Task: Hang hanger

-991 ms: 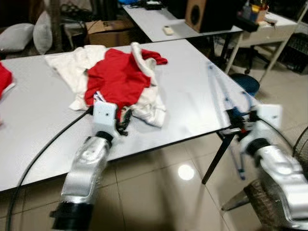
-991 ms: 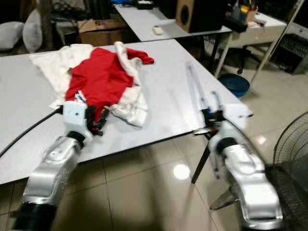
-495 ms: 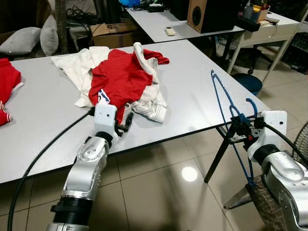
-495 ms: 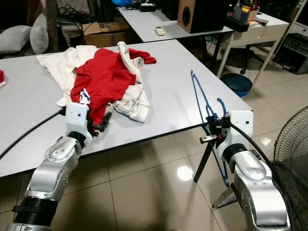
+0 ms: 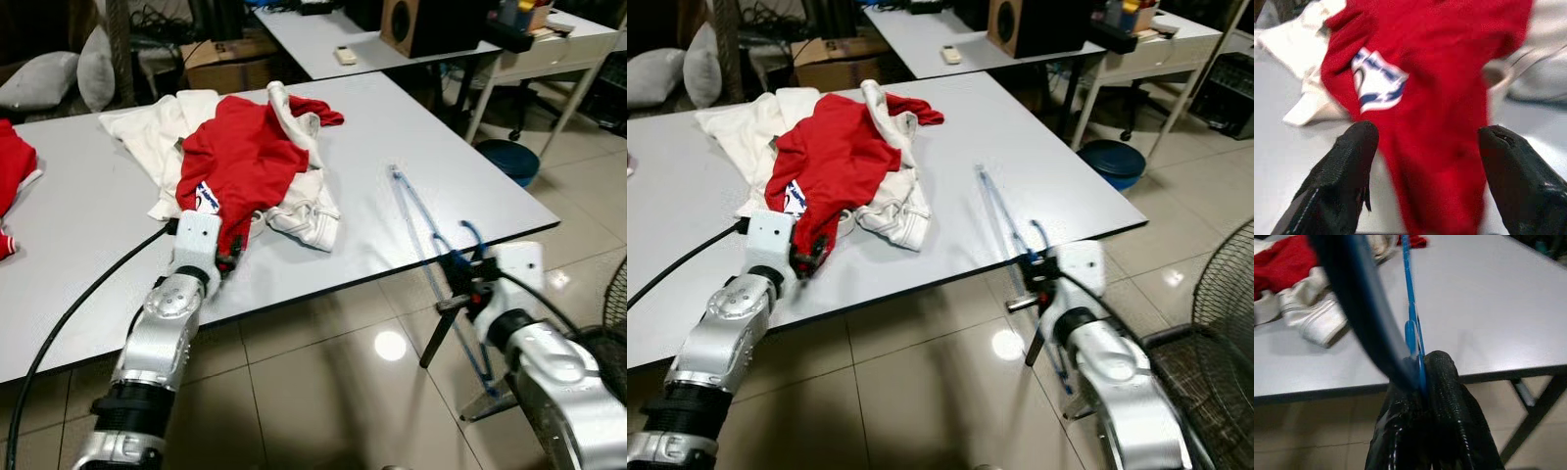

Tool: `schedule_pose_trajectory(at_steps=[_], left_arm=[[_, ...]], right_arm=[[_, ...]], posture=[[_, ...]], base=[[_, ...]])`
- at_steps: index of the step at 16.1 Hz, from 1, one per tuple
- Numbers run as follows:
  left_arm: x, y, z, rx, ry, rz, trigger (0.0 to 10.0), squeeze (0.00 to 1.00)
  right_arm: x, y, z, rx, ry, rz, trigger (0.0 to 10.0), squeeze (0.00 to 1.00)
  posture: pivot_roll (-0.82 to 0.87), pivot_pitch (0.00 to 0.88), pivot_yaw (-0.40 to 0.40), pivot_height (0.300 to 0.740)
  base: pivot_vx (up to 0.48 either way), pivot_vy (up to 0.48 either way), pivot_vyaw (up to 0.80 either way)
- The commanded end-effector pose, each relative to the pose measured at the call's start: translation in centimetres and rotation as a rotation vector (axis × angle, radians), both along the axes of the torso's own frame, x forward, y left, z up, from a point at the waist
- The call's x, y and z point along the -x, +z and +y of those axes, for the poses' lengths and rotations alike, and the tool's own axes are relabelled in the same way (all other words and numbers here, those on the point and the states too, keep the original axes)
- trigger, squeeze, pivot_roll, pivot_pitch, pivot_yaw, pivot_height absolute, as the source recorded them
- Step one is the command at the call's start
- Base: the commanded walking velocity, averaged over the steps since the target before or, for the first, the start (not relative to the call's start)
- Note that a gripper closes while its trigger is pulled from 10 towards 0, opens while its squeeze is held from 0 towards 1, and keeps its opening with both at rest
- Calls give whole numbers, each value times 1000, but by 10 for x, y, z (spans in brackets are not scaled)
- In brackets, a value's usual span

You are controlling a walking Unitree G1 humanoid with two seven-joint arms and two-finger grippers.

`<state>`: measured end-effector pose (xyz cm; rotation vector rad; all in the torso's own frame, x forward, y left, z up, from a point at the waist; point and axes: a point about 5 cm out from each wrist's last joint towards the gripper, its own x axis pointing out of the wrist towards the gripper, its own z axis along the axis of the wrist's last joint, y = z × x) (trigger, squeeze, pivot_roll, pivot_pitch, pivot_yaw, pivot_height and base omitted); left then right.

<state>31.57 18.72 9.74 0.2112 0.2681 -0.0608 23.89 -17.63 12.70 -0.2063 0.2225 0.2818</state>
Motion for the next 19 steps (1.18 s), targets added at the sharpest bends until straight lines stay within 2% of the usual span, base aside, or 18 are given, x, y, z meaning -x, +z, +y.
schedule_pose_trajectory(at_steps=[1, 2, 3, 5, 7, 15, 19], left_arm=[[-1, -4, 2, -18, -10, 28, 4824, 0], [2, -12, -1, -3, -40, 66, 1255, 0], [3, -16, 1, 11, -39, 86, 0, 0], [3, -25, 5, 16, -16, 120, 0, 0], [2, -28, 1, 53, -50, 137, 0, 0], [0, -30, -6, 176, -123, 146, 0, 0], [1, -30, -7, 196, -127, 140, 0, 0]], right_arm=[[1, 1, 5, 4, 31, -14, 10000, 0], [2, 0, 7, 11, 44, -16, 10000, 0], [2, -1, 10, 7, 43, -16, 10000, 0], [2, 2, 11, 0, 46, -31, 10000, 0], [3, 2, 13, -2, 45, -36, 10000, 0], [-1, 4, 11, 7, 3, -71, 10000, 0], [-2, 3, 10, 10, -5, -76, 10000, 0]], posture=[[-62, 0, 43, 740], [-57, 0, 41, 740], [-59, 0, 45, 740], [-62, 0, 49, 740], [-65, 0, 51, 740], [-65, 0, 67, 740], [-62, 0, 68, 740]], base=[[0, 0, 0], [0, 0, 0], [0, 0, 0], [0, 0, 0], [0, 0, 0], [0, 0, 0], [0, 0, 0]])
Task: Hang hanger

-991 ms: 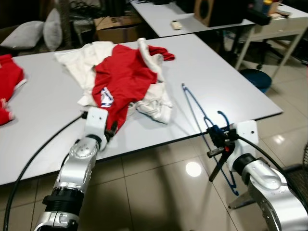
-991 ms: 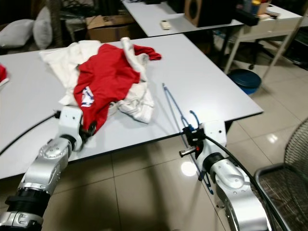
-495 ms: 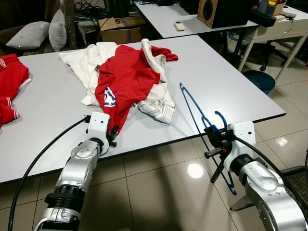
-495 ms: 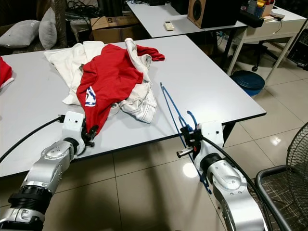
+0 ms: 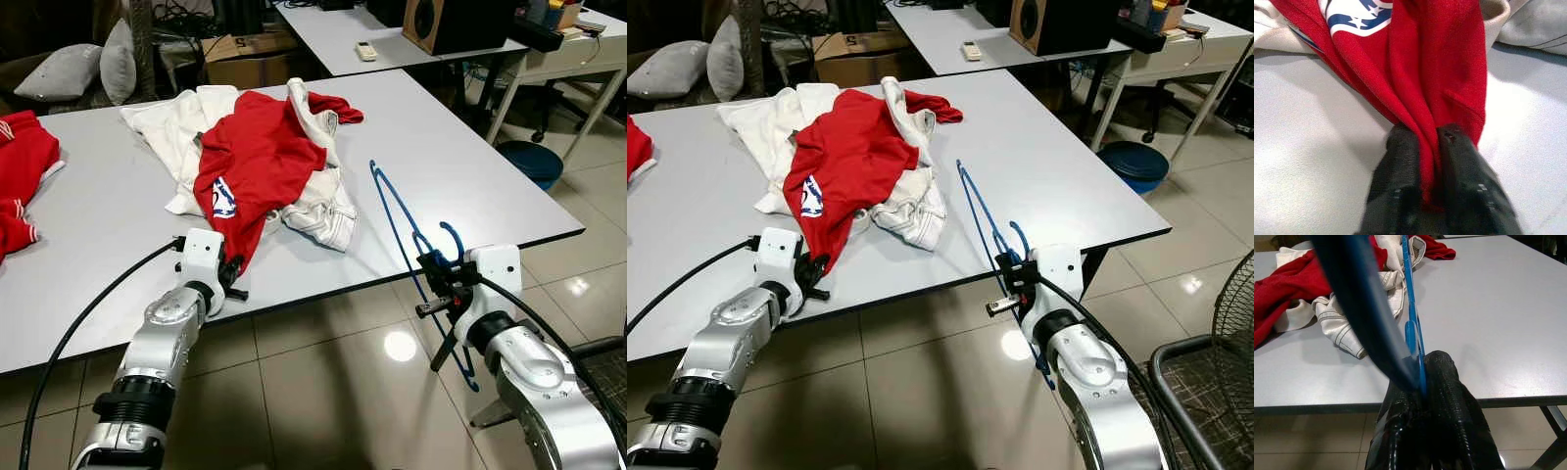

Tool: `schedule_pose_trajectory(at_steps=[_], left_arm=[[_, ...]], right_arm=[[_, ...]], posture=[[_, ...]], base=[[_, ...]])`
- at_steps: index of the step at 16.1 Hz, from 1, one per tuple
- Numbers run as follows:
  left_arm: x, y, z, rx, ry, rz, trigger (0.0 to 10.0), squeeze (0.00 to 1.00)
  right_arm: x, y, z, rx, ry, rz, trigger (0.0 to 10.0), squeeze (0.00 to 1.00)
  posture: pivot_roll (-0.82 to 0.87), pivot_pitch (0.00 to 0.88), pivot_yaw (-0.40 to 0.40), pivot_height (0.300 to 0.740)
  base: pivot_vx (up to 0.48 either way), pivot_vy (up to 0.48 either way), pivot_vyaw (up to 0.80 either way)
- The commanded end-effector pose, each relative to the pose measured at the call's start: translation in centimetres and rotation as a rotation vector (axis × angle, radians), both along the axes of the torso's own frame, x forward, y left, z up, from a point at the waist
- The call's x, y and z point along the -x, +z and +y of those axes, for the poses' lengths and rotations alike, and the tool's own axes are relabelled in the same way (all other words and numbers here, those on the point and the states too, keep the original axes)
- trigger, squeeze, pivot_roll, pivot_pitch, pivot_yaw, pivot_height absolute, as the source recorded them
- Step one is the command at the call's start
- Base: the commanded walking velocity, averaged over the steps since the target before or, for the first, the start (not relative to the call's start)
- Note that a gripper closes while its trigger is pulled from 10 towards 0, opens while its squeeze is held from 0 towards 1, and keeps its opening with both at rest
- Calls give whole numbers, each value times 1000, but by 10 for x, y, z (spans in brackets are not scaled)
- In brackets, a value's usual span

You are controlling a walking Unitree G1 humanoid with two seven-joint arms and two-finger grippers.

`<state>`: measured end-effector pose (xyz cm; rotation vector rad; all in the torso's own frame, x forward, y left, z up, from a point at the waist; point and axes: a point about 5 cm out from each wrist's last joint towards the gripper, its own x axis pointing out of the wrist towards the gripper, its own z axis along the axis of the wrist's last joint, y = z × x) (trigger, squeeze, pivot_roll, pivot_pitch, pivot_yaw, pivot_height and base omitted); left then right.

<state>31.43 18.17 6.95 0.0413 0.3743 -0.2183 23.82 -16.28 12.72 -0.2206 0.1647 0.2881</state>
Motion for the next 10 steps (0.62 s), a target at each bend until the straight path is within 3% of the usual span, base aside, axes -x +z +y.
schedule_pose_trajectory(at_steps=[1, 10], left_arm=[[0, -2, -1, 18, -5, 9, 0, 0], [-1, 8, -3, 89, -22, -47, 0, 0]], right_arm=[[-3, 3, -4, 5, -19, -20, 10000, 0], [-5, -2, -4, 31, -29, -20, 10000, 0]], posture=[[-60, 0, 67, 740], [-53, 0, 60, 740]], base=[[0, 0, 0], [0, 0, 0]])
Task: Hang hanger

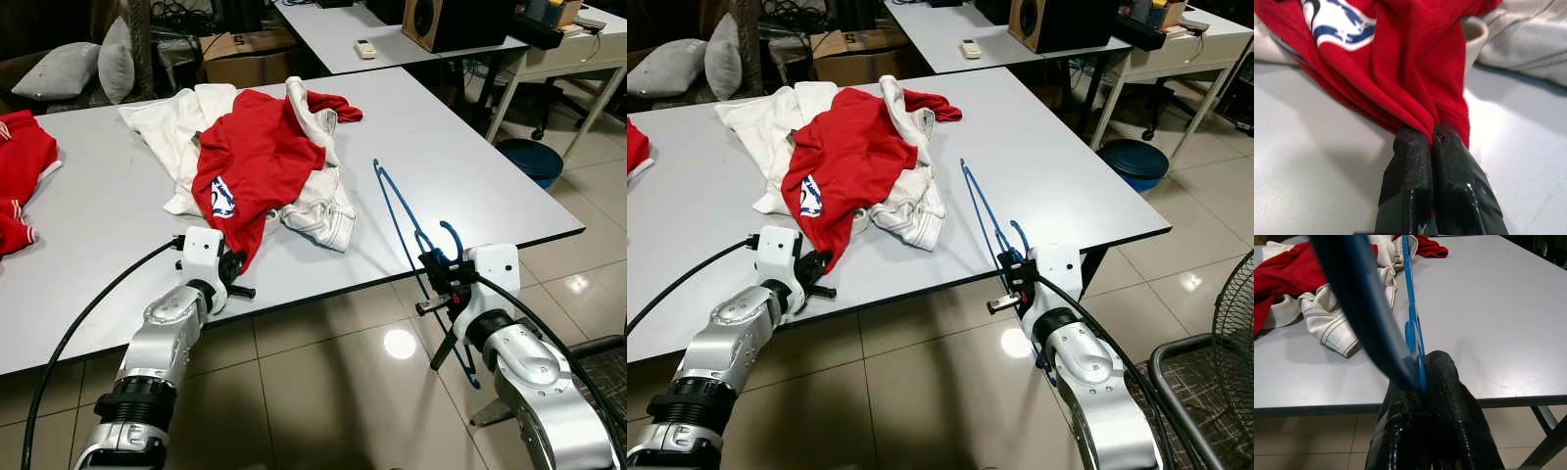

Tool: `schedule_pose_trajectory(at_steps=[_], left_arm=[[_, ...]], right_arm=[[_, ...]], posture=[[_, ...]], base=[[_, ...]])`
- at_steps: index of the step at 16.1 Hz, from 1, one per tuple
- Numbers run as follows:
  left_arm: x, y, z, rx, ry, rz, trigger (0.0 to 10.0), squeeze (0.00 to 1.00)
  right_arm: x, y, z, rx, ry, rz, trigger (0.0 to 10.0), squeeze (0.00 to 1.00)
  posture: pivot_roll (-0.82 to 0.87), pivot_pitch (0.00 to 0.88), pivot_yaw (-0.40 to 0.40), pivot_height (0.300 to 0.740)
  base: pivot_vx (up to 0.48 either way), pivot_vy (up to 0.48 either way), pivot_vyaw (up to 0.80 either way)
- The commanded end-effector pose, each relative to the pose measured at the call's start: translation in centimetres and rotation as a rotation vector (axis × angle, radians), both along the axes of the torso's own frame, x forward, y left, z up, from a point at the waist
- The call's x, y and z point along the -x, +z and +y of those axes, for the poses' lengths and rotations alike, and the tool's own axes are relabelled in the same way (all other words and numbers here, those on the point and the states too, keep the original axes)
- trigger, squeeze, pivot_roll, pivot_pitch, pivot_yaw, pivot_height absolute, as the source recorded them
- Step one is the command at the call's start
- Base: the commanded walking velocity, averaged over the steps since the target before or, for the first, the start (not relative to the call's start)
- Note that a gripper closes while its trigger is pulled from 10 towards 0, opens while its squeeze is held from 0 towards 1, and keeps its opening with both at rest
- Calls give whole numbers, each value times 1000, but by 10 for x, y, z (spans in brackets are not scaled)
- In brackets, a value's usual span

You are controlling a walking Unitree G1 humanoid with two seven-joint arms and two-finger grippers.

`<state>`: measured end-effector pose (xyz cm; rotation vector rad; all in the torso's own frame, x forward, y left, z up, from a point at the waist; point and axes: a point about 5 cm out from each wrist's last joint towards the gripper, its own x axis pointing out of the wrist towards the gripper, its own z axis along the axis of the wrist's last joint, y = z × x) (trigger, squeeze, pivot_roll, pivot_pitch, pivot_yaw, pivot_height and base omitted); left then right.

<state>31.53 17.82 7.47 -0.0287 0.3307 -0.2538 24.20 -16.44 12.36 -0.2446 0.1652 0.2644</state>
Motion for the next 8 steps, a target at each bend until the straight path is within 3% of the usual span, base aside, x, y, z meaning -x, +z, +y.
schedule_pose_trajectory(at_steps=[1, 4, 8], left_arm=[[-2, 8, 1, 22, -2, -29, 0, 0], [-7, 19, 4, 51, 5, -64, 0, 0], [-29, 85, 11, 146, 24, -273, 0, 0]], right_arm=[[-2, 2, -2, 3, -9, -16, 10000, 0], [-2, 0, -2, 6, -10, -11, 10000, 0], [-3, 0, -3, 1, -21, -15, 10000, 0]], posture=[[-51, 0, 60, 740], [-48, 0, 58, 740], [-43, 0, 56, 740]], base=[[0, 0, 0], [0, 0, 0], [0, 0, 0]])
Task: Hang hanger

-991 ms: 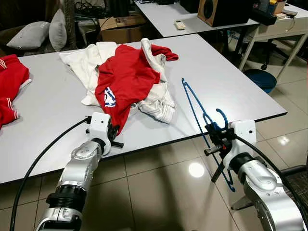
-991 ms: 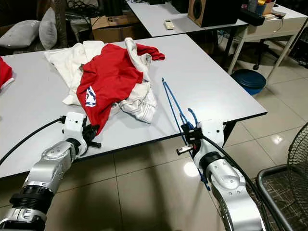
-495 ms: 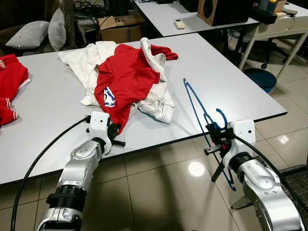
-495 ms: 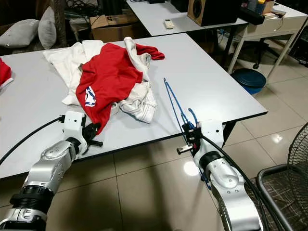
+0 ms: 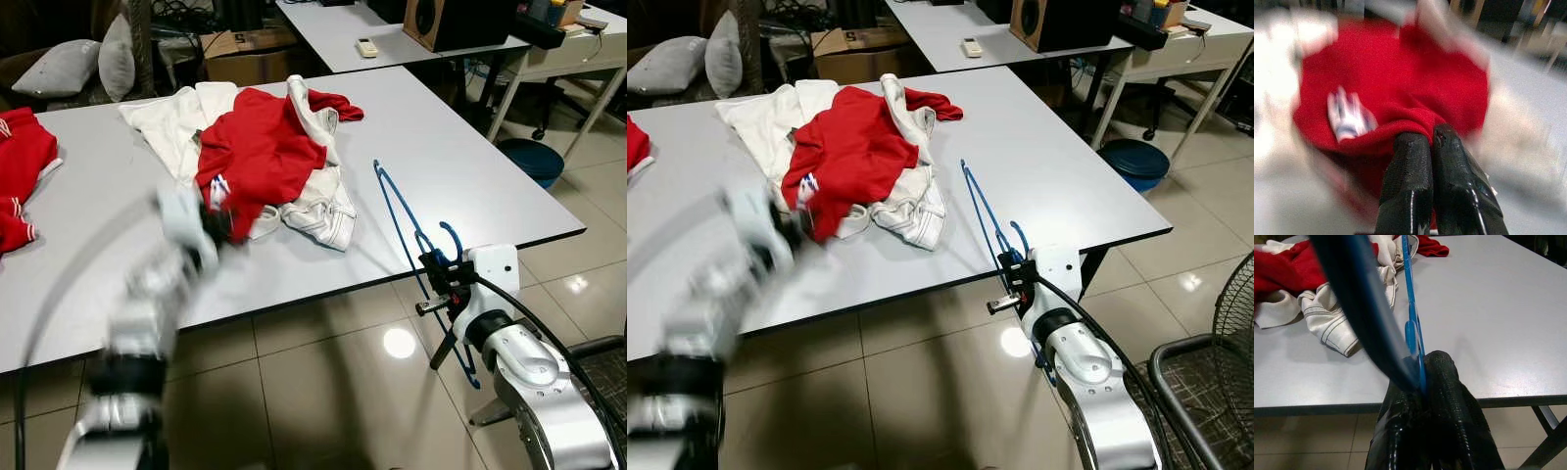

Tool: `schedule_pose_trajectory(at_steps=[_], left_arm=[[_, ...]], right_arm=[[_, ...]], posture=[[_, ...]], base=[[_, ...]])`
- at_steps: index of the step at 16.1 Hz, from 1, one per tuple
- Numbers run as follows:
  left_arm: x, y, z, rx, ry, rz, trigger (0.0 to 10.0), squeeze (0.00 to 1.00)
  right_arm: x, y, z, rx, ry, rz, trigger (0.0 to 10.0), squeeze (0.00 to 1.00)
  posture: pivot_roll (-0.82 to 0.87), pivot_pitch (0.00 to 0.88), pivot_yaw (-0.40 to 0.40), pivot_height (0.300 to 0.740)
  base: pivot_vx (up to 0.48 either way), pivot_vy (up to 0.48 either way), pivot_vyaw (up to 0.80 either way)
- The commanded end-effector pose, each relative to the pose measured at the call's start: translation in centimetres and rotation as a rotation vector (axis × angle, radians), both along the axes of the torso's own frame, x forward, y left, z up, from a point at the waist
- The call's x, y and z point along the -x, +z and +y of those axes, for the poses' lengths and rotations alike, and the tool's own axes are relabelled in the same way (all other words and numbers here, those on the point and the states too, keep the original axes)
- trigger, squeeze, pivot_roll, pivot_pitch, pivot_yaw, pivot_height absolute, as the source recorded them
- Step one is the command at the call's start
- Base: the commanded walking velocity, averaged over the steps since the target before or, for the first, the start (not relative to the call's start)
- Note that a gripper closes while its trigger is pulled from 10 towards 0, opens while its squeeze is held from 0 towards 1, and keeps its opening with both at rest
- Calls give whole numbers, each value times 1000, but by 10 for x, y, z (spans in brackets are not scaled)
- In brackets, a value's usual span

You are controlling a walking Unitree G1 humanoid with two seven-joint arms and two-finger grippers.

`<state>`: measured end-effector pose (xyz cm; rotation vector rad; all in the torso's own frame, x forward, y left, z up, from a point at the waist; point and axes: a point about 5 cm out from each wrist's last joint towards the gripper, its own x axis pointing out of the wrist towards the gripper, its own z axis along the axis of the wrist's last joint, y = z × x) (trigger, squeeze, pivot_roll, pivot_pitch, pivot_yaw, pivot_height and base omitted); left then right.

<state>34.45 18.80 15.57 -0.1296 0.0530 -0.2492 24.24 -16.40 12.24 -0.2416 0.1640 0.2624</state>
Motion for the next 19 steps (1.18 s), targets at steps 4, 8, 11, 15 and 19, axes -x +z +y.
schedule_pose_trajectory(at_steps=[4, 8, 11, 15, 19], left_arm=[[-14, 82, 7, -90, -41, -276, 0, 0], [-7, 134, 8, -352, -97, -522, 0, 0], [0, 182, 11, -383, -81, -699, 0, 0], [6, 207, 7, -299, -139, -783, 0, 0], [2, 134, -47, -360, -437, -541, 0, 0]], right_arm=[[-4, 3, -1, -8, -27, -28, 10000, 0], [-5, 4, -2, -22, -48, -43, 10000, 0], [-8, 5, -1, -28, -51, -55, 10000, 0], [-8, 7, -4, -28, -63, -64, 10000, 0], [-5, 6, -4, -27, -67, -61, 10000, 0]], posture=[[-37, 0, 70, 740], [-31, 0, 75, 740], [-33, 0, 76, 740], [-40, 0, 82, 740], [-52, 0, 86, 740]], base=[[0, 0, 0], [0, 0, 0], [0, 0, 0], [0, 0, 0], [0, 0, 0]])
